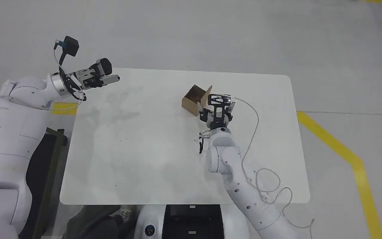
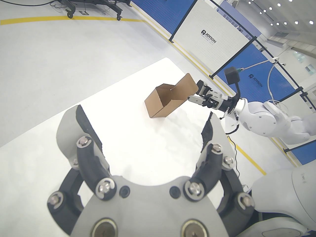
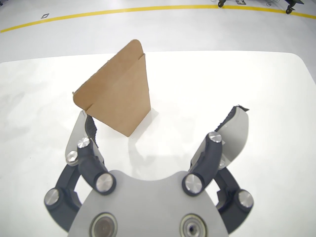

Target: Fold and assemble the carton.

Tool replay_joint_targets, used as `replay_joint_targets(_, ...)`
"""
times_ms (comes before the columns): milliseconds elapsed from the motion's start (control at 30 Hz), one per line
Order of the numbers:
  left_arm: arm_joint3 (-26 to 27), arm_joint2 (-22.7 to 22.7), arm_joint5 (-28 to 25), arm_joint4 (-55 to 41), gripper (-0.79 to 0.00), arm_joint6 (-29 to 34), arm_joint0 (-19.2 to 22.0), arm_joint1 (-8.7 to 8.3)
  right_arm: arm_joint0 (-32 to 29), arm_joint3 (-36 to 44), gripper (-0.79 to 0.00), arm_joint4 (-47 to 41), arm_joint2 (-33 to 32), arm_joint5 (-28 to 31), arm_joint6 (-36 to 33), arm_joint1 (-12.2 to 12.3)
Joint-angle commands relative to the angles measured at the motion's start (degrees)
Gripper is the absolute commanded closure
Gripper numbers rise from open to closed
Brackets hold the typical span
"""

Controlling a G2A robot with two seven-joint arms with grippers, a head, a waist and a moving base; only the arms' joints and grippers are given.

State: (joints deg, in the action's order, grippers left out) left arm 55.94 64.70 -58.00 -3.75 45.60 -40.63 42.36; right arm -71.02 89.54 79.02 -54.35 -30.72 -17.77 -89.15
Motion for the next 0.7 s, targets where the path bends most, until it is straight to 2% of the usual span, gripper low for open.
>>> replay_joint_targets(0, 0.00, 0.00, 0.00, 0.00, -0.785, 0.00, 0.00, 0.00, -0.79, 1.42, -0.785, -0.10, -0.43, 1.51, -0.24, 0.14)
replay_joint_targets(167, 0.00, 0.00, 0.00, 0.00, -0.785, 0.00, 0.00, 0.00, -1.06, 2.20, -0.785, -3.79, -1.08, 8.68, -0.59, 0.22)
replay_joint_targets(433, 0.00, 0.00, 0.00, 0.00, -0.785, 0.00, 0.00, 0.00, 2.38, -1.46, -0.782, -8.17, -0.90, 9.95, -0.02, -0.75)
replay_joint_targets(600, 0.00, 0.00, 0.00, 0.00, -0.785, 0.00, 0.00, 0.00, 2.54, -2.39, -0.646, -10.82, -2.16, 9.46, 0.27, -1.01)
replay_joint_targets(667, 0.00, 0.00, 0.00, 0.00, -0.785, 0.00, 0.00, 0.00, 2.46, -2.55, -0.566, -11.85, -2.78, 9.78, -0.53, -1.01)
